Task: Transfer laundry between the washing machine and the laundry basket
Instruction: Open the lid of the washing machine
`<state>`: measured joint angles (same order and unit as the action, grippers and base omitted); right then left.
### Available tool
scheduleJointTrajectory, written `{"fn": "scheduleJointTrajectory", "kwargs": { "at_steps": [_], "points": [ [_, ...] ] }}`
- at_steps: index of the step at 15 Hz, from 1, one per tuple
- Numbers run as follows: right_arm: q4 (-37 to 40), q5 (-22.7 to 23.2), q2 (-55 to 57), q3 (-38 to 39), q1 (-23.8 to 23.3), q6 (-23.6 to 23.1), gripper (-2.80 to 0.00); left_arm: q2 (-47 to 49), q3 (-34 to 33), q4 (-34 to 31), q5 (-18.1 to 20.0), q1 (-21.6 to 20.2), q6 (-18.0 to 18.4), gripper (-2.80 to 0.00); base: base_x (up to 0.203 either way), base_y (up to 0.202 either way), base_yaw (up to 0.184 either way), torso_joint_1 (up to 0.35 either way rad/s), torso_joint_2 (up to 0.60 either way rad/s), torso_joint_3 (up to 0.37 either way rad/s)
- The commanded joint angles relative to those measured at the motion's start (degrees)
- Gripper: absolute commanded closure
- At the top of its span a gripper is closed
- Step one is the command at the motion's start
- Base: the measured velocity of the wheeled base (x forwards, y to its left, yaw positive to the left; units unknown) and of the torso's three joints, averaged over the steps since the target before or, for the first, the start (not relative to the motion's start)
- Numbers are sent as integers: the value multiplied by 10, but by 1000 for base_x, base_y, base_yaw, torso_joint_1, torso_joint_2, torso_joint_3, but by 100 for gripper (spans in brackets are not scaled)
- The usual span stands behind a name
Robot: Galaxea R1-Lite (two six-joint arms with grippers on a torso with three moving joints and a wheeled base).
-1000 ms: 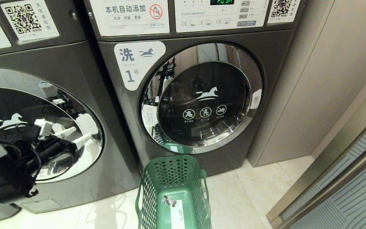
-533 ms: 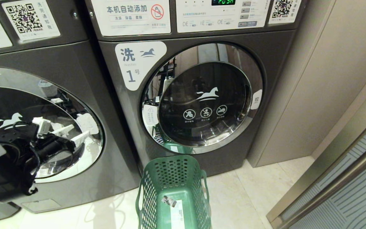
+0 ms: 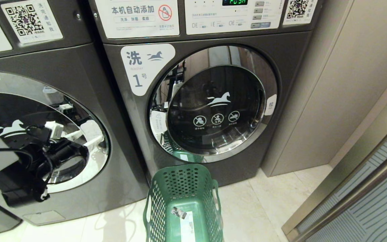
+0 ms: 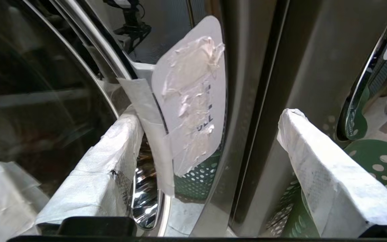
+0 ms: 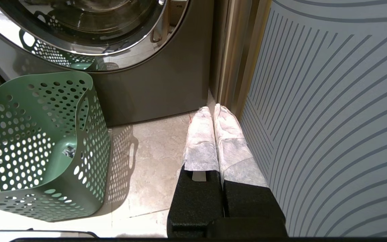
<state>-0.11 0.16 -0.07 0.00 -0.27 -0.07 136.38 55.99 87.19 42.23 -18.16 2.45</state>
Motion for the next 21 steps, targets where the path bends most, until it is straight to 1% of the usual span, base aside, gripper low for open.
{"fn": "scheduleJointTrajectory", "kwargs": {
  "at_steps": [1,7,9,12,15,17,18,21],
  "points": [
    [0,0,1,0,0,0,0,9,12,3,1,8,0,-280,0,0,0,0,0,0],
    [0,0,1,0,0,0,0,42,53,-11,4,24,0,-280,0,0,0,0,0,0],
    [-1,0,1,0,0,0,0,56,62,-11,10,26,-2,-280,0,0,0,0,0,0],
    [-1,0,1,0,0,0,0,76,91,-10,28,26,-18,-280,0,0,0,0,0,0],
    [0,0,1,0,0,0,0,78,93,-8,33,26,-28,-280,0,0,0,0,0,0],
    [0,0,1,0,0,0,0,75,91,-3,53,26,-27,-280,0,0,0,0,0,0],
    [-1,0,1,0,0,0,0,73,90,0,54,26,-27,-280,0,0,0,0,0,0],
    [-1,0,1,0,0,0,0,65,60,4,55,26,-27,-280,0,0,0,0,0,0]
  ]
}}
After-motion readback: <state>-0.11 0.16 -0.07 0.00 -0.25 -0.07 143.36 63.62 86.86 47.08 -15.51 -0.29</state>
